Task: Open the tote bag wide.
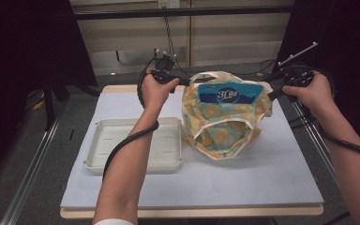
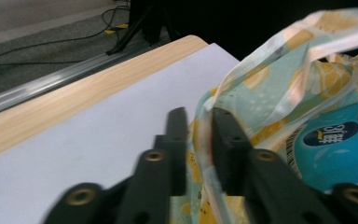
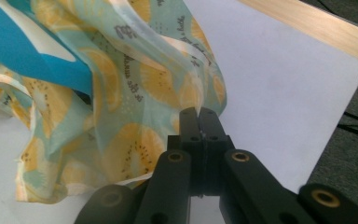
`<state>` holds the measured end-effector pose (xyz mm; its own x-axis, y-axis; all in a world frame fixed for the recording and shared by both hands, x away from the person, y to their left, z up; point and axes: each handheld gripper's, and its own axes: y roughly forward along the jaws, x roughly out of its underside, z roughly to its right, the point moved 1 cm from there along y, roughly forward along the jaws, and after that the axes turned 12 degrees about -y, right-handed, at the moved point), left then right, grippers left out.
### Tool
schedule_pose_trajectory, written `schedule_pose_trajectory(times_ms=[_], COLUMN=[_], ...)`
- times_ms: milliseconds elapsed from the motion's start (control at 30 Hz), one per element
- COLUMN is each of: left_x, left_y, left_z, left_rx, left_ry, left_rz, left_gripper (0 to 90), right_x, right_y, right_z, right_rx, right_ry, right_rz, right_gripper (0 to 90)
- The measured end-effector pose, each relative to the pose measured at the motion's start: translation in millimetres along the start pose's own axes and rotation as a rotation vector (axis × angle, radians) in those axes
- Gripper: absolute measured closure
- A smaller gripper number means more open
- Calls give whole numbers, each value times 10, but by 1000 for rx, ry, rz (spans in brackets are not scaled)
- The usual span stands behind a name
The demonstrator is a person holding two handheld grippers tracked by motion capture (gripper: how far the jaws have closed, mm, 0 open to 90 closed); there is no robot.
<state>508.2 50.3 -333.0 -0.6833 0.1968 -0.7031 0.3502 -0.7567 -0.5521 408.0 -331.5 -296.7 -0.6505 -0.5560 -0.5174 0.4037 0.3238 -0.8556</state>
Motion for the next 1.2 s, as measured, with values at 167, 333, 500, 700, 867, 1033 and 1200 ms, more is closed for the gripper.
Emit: schedule_pose_trajectory(times_ms=[167,333,500,700,867,1033,1200], left_x=[91,165,257,322,322,300,269], left_y=[-89,-130,-155,-146,-111,-66,-16], left_z=[-25,-29,-7,18,18,19,-36], left_rx=[13,9,-50,-19,0,21,2], left_ry=[-25,-33,19,78,65,34,46], left_rz=[-2,-9,-56,-108,-160,-154,-126], left_gripper=[522,382,294,408,594,826,868], right_x=[17,39,54,76,75,81,101], right_y=[9,-4,-11,-8,1,12,23], right_z=[-34,-35,-49,-44,-48,-32,10], right_rx=[-10,-12,-15,-11,-12,-15,-9], right_ry=[0,9,7,11,20,16,16], right_rz=[3,6,14,12,12,14,12], right_gripper=[900,900,900,900,900,900,900])
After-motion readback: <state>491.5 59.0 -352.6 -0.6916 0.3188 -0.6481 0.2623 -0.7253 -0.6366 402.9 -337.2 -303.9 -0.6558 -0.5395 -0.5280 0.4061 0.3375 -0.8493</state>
